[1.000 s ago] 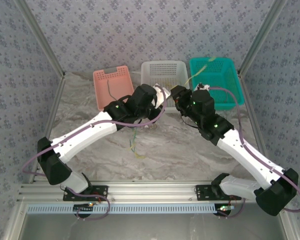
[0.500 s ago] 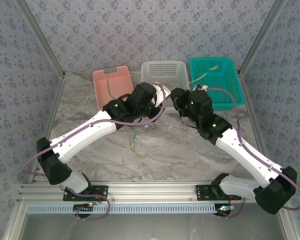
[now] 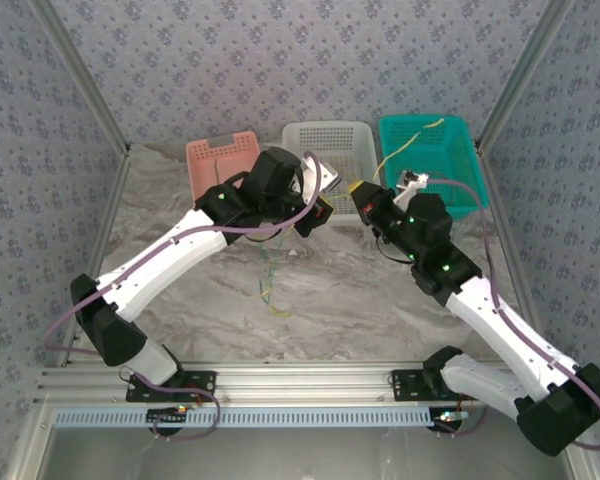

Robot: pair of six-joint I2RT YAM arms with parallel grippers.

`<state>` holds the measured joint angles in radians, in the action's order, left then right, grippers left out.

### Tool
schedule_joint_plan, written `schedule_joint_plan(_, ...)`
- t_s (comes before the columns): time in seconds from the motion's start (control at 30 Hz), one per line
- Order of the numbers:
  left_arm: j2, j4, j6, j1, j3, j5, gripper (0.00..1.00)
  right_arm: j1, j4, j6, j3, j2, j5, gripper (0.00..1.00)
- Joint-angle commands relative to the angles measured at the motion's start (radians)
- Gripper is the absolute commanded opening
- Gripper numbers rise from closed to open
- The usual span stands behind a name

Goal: Untangle the cables
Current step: Straighten the cable.

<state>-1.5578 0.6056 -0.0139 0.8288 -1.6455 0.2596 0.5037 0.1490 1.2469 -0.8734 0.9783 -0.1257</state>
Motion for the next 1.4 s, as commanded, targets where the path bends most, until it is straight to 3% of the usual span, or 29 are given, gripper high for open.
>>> schedule_joint_plan(0.0, 0.014, 0.150, -0.054, -0.095, -0.034, 0.172, 0.00, -0.154, 0.201, -0.049, 0.027, -0.023, -0.057, 0.00)
schedule_joint_plan(0.27, -0.052, 0.168, -0.077, -0.118, -0.007, 0.395, 0.00, -0.308, 0.530, -0.052, -0.054, 0.057, -0.286, 0.00)
schedule_joint_plan(0.47, -0.083, 0.079, -0.140, -0.155, 0.060, 0.512, 0.00, -0.405, 0.640, -0.012, -0.197, 0.144, -0.399, 0.00)
schedule_joint_plan(0.63, -0.140, 0.006, -0.183, -0.161, 0.063, 0.601, 0.00, -0.418, 0.743, -0.020, -0.285, 0.212, -0.408, 0.00)
schedule_joint_plan(0.83, -0.177, -0.073, -0.237, -0.165, 0.086, 0.671, 0.00, -0.478, 0.965, 0.092, -0.386, 0.320, -0.391, 0.00)
schedule_joint_plan(0.93, -0.162, -0.111, -0.292, -0.175, 0.093, 0.608, 0.00, -0.474, 0.777, 0.044, -0.428, 0.315, -0.436, 0.00)
schedule_joint_plan(1.0, -0.134, -0.140, -0.363, -0.188, 0.094, 0.473, 0.00, -0.444, 0.392, -0.103, -0.467, 0.269, -0.441, 0.00)
schedule_joint_plan(1.07, -0.117, -0.138, -0.412, -0.192, 0.076, 0.361, 0.00, -0.388, -0.003, -0.302, -0.529, 0.223, -0.359, 0.28)
schedule_joint_plan(1.13, -0.094, -0.152, -0.435, -0.172, 0.072, 0.235, 0.00, -0.322, -0.264, -0.429, -0.568, 0.186, -0.232, 0.47)
schedule_joint_plan(1.23, -0.089, -0.088, -0.401, -0.102, 0.020, 0.018, 0.00, -0.243, -0.402, -0.440, -0.545, 0.124, -0.084, 0.61)
schedule_joint_plan(1.37, -0.106, -0.081, -0.379, -0.031, -0.010, -0.123, 0.00, -0.104, -0.468, -0.380, -0.493, 0.079, 0.101, 0.64)
